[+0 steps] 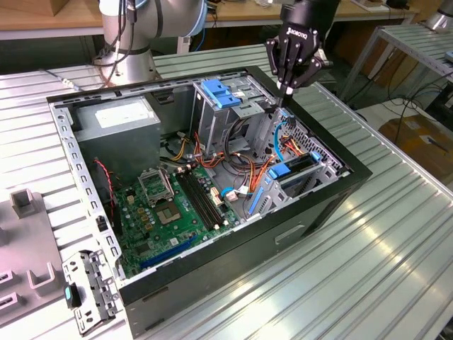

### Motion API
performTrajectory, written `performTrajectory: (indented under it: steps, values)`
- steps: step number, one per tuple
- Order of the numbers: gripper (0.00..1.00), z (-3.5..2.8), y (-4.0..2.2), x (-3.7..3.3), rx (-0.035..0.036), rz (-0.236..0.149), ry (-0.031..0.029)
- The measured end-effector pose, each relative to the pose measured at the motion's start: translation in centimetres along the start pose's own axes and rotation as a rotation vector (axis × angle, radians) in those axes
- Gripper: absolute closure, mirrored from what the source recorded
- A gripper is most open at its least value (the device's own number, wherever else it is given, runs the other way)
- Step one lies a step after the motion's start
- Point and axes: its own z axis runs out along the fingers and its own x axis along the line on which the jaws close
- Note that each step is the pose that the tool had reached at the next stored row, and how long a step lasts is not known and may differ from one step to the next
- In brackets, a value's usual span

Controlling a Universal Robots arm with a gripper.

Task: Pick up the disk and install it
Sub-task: 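Insert the second disk wire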

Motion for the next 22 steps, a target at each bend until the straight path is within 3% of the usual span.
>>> performTrajectory:
  steps: [1, 3, 8, 12, 15, 18, 20, 22]
  values:
    - [0.89, 0.02, -0.04, -0.19, 0.0001, 0.001, 0.0205]
    - [0.89, 0.06, -0.32, -0.6, -0.0009, 0.001, 0.036]
    - [0.89, 0.87, -1.4, -1.08, -0.0016, 0.001, 0.042]
    - [0.89, 1.72, -1.48, -1.31, -0.0017, 0.001, 0.0425]
    - [0.76, 2.3, -1.51, -1.47, -0.0015, 0.001, 0.0447]
    - [0.7, 2.35, -1.51, -1.49, -0.0008, 0.002, 0.057]
    - [0.7, 1.97, -1.49, -1.45, -0.0001, 0.003, 0.0685]
    - [0.7, 1.68, -1.47, -1.47, 0.0003, 0.004, 0.0849]
